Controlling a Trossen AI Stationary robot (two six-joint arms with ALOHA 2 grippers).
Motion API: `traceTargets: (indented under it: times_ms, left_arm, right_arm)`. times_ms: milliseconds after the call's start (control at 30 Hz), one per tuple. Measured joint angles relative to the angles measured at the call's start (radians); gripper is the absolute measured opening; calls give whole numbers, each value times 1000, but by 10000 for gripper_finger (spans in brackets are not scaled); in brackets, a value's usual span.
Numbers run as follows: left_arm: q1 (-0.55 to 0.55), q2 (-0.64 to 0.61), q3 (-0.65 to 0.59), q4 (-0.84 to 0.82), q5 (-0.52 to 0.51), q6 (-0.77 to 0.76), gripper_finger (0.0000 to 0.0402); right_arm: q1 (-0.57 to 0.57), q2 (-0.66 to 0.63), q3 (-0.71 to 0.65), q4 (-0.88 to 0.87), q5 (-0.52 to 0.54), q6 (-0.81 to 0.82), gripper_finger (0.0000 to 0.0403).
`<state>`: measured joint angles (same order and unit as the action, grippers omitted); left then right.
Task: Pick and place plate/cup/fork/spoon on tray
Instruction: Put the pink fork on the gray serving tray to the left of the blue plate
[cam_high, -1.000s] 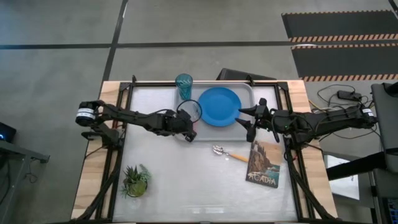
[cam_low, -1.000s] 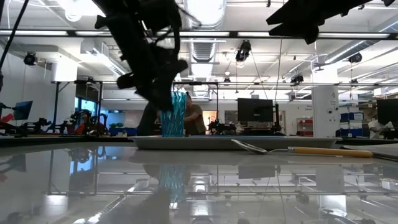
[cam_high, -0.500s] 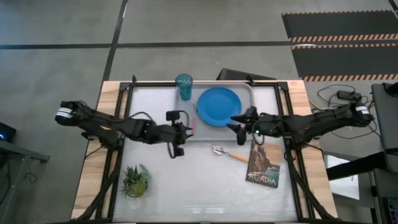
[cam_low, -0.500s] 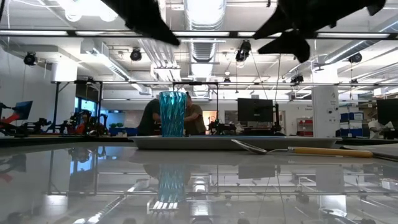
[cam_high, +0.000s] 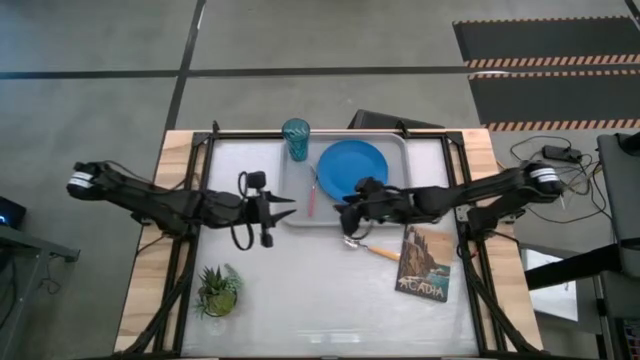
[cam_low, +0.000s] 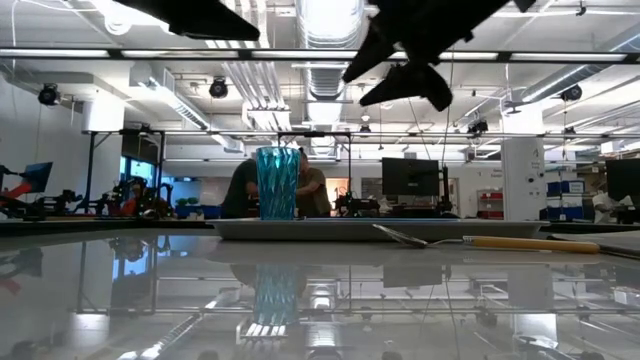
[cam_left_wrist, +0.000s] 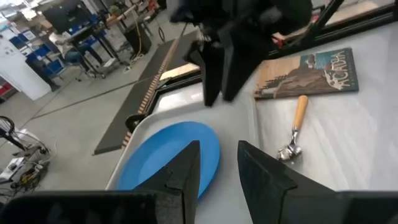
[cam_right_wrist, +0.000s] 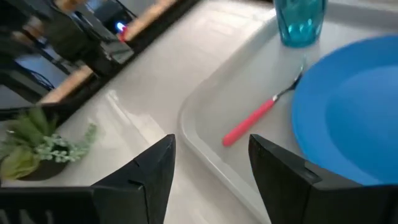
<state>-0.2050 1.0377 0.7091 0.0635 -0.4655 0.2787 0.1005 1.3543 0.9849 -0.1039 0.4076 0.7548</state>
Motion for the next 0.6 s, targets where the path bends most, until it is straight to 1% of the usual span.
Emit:
traceTargets:
  times_ms: [167, 367, 467, 600]
  left_arm:
    - [-1, -48, -33, 5, 1, -1, 89]
    - [-4, -132, -81, -7, 5, -4, 89]
    - [-15, -167, -80, -3, 9, -10, 89]
    - [-33, -213, -79, -2, 41, -10, 89]
  right_arm:
    - [-2, 157, 162, -118, 3, 65, 176]
    - [-21, 339, 381, -279, 3, 85, 165]
    - [-36, 418, 475, -384, 3, 87, 173]
    - [-62, 492, 563, -459, -10, 108, 195]
